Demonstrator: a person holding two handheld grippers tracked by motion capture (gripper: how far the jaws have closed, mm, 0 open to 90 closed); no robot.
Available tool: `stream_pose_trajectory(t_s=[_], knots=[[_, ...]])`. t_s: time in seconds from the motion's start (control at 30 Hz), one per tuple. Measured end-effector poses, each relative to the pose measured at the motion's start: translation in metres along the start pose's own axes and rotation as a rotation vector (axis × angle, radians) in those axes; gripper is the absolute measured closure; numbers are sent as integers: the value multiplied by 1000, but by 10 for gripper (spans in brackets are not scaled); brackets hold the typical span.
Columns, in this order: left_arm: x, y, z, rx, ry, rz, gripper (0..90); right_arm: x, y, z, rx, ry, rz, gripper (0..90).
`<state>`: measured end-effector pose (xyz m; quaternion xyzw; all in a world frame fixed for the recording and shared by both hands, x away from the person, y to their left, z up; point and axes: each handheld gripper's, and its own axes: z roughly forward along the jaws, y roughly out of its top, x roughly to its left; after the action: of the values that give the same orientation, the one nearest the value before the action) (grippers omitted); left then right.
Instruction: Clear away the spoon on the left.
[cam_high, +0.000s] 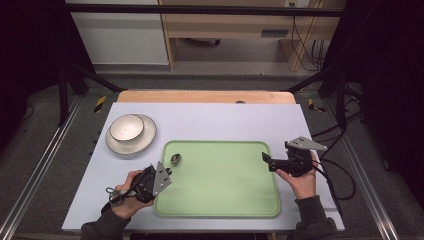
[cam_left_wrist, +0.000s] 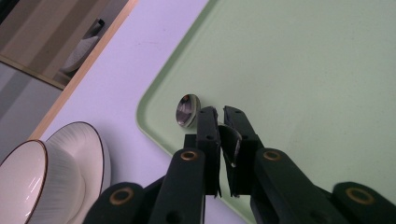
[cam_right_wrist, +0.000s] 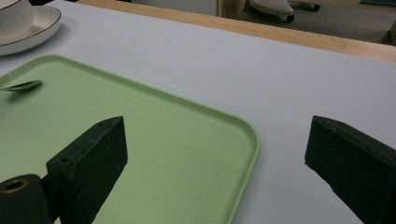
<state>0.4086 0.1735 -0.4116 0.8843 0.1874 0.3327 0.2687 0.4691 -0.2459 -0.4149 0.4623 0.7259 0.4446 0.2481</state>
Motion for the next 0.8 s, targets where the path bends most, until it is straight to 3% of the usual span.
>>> stream_pose_trajectory(t_s=[0.8], knots=[[-6, 1, 4, 22, -43, 44, 752, 0, 0, -1, 2, 1, -1, 61]])
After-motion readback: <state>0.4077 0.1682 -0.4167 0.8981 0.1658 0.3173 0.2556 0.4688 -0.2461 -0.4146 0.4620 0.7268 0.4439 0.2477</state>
